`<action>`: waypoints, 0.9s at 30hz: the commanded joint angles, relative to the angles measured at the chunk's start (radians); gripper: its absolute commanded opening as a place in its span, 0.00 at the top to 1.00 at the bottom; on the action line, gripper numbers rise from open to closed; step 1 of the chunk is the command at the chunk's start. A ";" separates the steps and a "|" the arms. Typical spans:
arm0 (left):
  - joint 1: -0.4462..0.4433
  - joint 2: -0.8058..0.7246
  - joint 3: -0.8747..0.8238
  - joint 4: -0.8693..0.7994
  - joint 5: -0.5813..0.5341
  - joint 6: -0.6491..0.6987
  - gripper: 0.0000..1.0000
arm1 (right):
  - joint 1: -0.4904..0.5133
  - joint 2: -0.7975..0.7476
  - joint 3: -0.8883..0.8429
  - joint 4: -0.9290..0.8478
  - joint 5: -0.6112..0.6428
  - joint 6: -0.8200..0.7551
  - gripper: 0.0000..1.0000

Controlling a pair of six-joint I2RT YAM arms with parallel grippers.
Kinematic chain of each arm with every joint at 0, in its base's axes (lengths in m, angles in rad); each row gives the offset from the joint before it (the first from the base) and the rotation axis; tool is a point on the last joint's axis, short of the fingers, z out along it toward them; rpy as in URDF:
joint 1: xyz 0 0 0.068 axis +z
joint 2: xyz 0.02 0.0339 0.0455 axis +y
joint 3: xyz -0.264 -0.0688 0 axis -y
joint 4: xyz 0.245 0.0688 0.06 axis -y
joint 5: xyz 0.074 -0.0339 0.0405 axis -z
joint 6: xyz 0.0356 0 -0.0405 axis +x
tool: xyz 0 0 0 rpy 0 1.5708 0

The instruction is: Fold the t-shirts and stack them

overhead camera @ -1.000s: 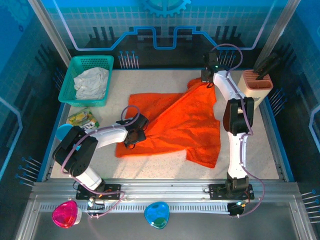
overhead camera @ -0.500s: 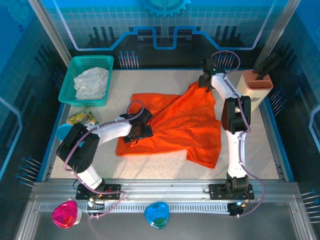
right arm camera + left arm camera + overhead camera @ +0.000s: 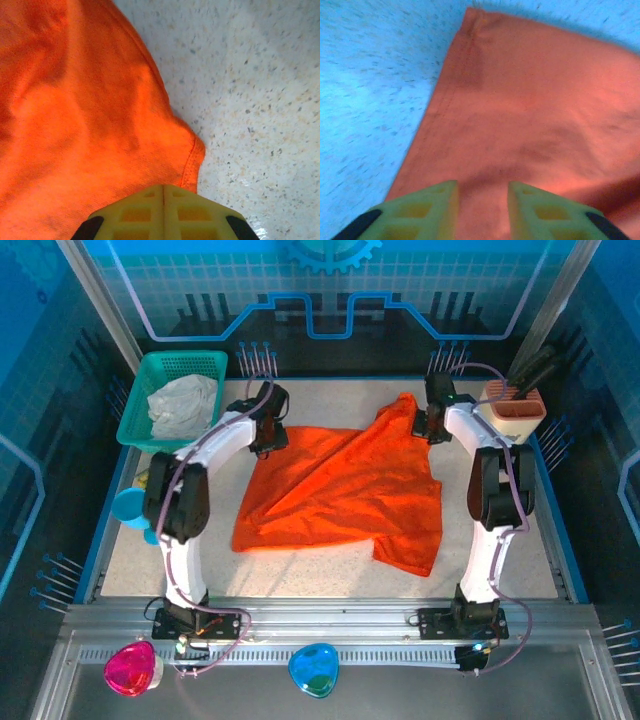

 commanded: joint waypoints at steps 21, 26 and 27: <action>0.067 0.424 0.393 -0.139 -0.096 -0.027 0.76 | -0.076 0.252 0.138 -0.188 0.001 0.301 1.00; 0.092 0.379 0.316 -0.118 -0.139 -0.019 0.76 | -0.104 0.174 0.028 -0.166 0.021 0.316 1.00; 0.098 0.368 0.296 -0.102 -0.132 -0.021 0.77 | -0.106 0.160 0.007 -0.154 0.019 0.311 1.00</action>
